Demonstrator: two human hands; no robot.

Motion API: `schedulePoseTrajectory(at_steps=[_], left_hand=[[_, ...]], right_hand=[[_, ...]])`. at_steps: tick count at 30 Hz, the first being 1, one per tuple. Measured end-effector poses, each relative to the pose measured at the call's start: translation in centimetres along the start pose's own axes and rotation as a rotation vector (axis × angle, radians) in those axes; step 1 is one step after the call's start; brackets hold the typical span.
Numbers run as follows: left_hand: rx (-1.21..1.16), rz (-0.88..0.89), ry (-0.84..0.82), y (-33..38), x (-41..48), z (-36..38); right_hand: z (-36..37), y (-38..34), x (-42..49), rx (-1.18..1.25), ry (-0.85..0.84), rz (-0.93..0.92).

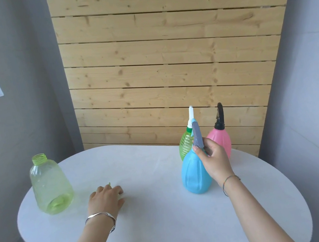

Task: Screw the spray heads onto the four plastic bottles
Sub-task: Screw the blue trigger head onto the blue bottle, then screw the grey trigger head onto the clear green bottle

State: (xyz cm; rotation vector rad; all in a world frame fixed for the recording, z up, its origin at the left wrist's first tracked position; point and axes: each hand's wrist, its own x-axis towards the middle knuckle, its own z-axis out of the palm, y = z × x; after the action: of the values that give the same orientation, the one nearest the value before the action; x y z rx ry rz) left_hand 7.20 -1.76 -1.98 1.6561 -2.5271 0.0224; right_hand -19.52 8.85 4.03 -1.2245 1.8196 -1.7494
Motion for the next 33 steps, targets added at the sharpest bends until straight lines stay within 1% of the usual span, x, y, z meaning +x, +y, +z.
schedulePoseTrajectory(at_steps=[9, 16, 22, 26, 30, 31, 33], left_hand=[[-0.146, -0.001, 0.141, 0.3, -0.4, -0.7], [-0.232, 0.001, 0.201, 0.8, -0.9, -1.2], [-0.330, 0.011, 0.273, 1.2, -1.2, -1.8], [-0.406, 0.018, 0.310, 1.6, -1.5, -2.3], [-0.616, -0.007, 0.370, 2.1, -1.9, -3.6], [-0.703, -0.014, 0.386, 2.3, -1.9, -4.0], [-0.965, -0.039, 0.408, 2.7, -2.0, -5.1]], right_hand=[[1.0, -0.5, -0.5, -0.009, 0.052, -0.012], [1.0, -0.7, -0.6, -0.022, 0.036, -0.006], [0.9, -0.8, -0.7, -0.003, 0.002, 0.048], [0.9, -1.3, -1.0, -0.007, 0.016, 0.017], [1.2, -3.1, -1.2, -0.039, 0.096, -0.096], [1.5, -3.8, -1.4, -0.029, 0.128, -0.144], [2.6, -5.3, -2.2, 0.022, 0.188, -0.259]])
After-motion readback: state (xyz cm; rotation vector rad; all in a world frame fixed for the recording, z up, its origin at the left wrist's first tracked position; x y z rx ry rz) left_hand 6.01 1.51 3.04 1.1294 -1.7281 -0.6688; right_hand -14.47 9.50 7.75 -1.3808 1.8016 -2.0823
